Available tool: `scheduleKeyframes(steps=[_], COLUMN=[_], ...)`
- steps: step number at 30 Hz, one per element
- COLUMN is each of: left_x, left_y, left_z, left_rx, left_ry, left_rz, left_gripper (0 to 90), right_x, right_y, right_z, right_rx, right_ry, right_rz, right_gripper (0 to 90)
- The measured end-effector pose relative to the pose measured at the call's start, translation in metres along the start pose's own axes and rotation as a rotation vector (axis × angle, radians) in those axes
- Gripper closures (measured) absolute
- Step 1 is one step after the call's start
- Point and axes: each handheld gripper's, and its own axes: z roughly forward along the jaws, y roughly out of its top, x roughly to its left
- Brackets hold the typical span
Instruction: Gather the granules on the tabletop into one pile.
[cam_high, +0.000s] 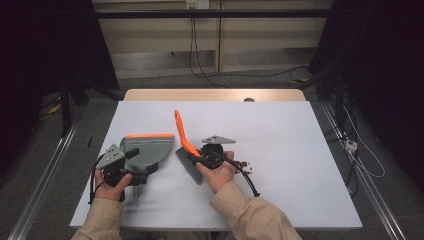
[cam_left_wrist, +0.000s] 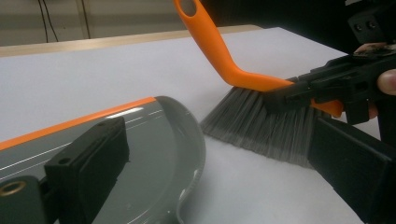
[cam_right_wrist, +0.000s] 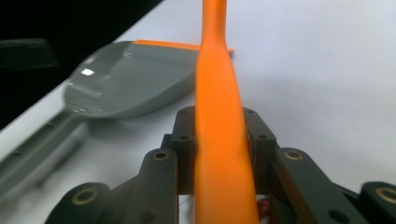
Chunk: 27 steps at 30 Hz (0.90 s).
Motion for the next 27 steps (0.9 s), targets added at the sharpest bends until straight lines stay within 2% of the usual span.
scheduleKeyframes(steps=[7, 14, 27], left_x=[0.000, 0.000, -0.001], left_y=[0.000, 0.000, 0.000], left_z=[0.000, 0.000, 0.001], left_rx=[0.000, -0.002, -0.001], left_ry=[-0.001, -0.006, -0.007], left_rz=[0.001, 0.001, 0.003], left_gripper=[5.2, 5.2, 5.2], right_x=[-0.006, -0.009, -0.018], right_y=[0.001, 0.001, -0.003], right_z=[-0.001, -0.004, -0.014], right_rx=[0.028, 0.042, 0.036], right_ry=[-0.027, -0.048, -0.081], right_rz=[0.008, -0.005, 0.038], right_gripper=[70.3, 70.0, 69.8])
